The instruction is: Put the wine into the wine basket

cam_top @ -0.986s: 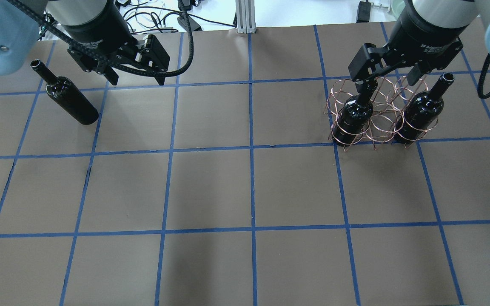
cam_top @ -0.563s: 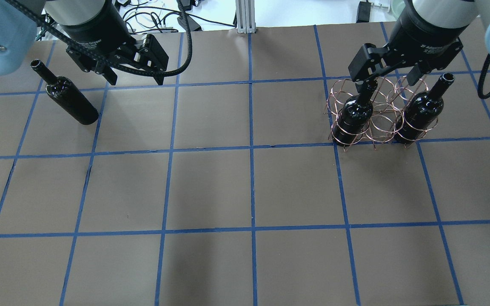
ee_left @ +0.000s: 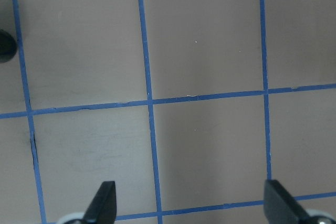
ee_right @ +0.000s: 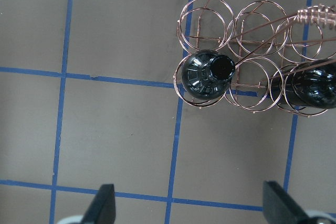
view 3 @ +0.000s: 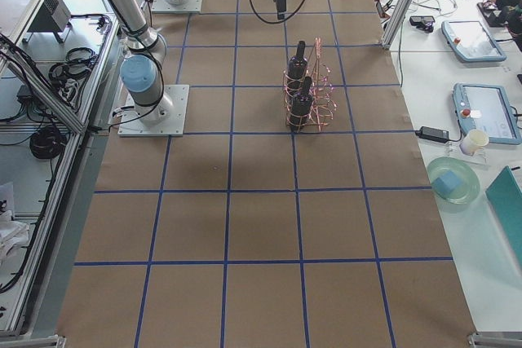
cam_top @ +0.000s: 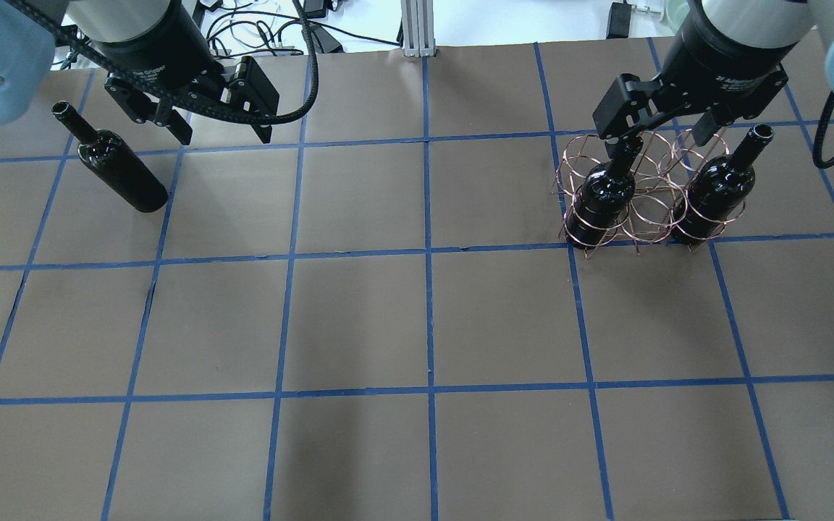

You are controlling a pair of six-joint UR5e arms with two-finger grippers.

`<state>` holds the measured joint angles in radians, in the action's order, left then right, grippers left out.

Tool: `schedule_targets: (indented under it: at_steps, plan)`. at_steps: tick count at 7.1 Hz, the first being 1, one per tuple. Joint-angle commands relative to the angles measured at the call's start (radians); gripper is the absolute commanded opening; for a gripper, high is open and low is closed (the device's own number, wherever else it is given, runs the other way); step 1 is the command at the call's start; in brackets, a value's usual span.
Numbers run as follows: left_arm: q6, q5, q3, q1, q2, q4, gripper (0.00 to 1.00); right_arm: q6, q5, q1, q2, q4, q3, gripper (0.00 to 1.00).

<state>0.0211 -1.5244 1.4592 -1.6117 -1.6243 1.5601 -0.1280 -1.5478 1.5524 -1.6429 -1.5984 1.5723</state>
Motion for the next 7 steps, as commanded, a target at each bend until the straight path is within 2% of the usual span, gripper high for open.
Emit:
schedule_targets:
  at_steps: [1,7]
  plan:
    - [-0.001,-0.007,0.006,0.003,0.0,-0.002,1.0,0.001,0.0,0.0,0.0,0.0,0.0,1.0]
    - [0.017,0.0,0.006,0.007,0.001,0.0,1.0,0.001,0.0,0.0,0.0,0.0,0.0,1.0]
